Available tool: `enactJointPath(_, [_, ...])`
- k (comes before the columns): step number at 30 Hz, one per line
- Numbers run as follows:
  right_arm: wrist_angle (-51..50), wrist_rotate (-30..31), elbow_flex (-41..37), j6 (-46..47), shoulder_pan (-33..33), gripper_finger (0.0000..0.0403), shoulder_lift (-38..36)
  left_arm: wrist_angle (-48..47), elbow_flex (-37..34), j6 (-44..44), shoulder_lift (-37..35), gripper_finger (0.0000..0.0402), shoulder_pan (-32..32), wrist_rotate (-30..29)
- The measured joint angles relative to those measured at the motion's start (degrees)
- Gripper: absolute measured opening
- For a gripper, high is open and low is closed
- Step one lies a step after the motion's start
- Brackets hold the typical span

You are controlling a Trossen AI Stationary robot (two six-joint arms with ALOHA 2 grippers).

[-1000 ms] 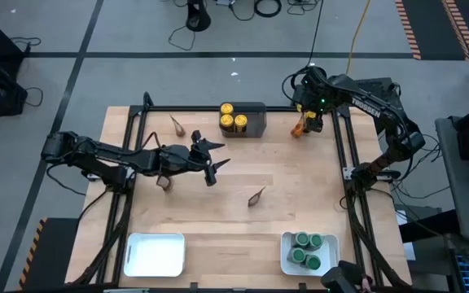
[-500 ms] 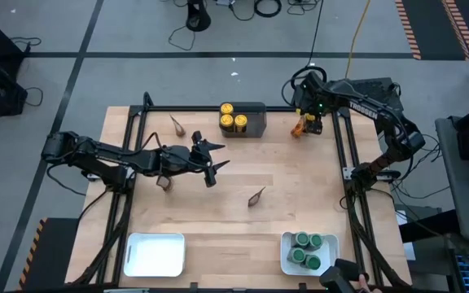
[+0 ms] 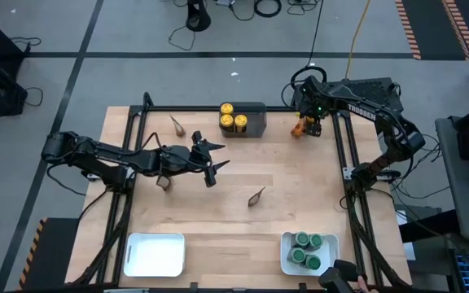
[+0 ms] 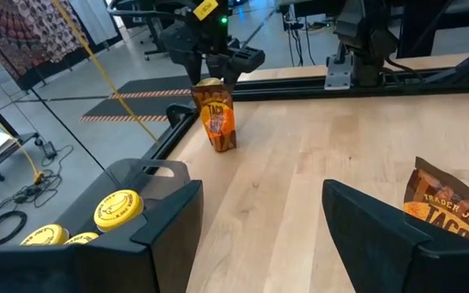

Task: Sort spices by type
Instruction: Put the yellow seasoning bottle into the gray bin

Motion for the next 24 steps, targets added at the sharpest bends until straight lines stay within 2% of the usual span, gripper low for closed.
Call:
enactJointPath(11, [0.17, 0.15, 0.0, 0.78, -0.73, 0.031, 0.0, 0.0, 0.0, -0.02, 0.0, 0.0254, 0.0, 0.0])
enactJointPath(21, [0.33, 0.18, 0.02, 1.91, -2.23, 0.0215, 0.01, 0.0, 0.0, -0.02, 0.0, 0.0254, 0.0, 0.01])
enactJointPath(24, [0.52, 0.11, 0.02, 1.87, -2.21, 0.02, 0.0, 0.0, 0.0, -0.02, 0.0, 0.0254, 0.0, 0.01])
